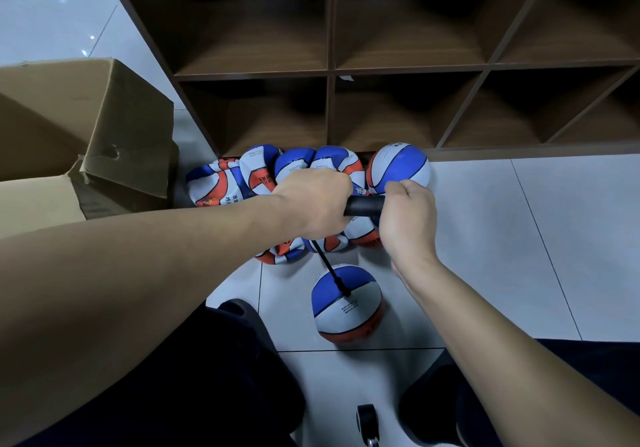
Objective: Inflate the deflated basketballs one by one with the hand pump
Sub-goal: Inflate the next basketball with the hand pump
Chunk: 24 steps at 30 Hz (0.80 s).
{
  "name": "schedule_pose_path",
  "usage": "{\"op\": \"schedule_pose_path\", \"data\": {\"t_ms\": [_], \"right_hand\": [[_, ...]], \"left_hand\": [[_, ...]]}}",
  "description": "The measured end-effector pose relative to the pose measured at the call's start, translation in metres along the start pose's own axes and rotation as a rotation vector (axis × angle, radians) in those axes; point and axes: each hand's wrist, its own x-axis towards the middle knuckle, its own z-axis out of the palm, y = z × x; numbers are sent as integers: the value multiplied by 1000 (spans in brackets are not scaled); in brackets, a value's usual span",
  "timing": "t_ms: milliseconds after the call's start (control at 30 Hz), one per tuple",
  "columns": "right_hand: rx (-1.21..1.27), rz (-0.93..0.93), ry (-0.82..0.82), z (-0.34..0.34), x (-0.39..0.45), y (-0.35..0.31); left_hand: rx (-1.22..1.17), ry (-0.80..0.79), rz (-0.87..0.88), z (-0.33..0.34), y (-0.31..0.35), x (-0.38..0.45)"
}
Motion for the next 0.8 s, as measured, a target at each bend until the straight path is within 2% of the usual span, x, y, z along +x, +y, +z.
{"op": "schedule_pose_path", "data": {"t_ms": [100,333,600,800], "right_hand": [[-46,-61,-33,-1,3,3],[-129,-56,-88,-28,20,6],[-38,82,69,-74,46,15],[25,84,137,-51,21,17]], "left_hand": [[26,3,29,-3,-7,1],[-67,-27,56,4,-12,5],[-71,-29,-13,10,-29,1],[4,-29,-21,8,-21,-1]]}}
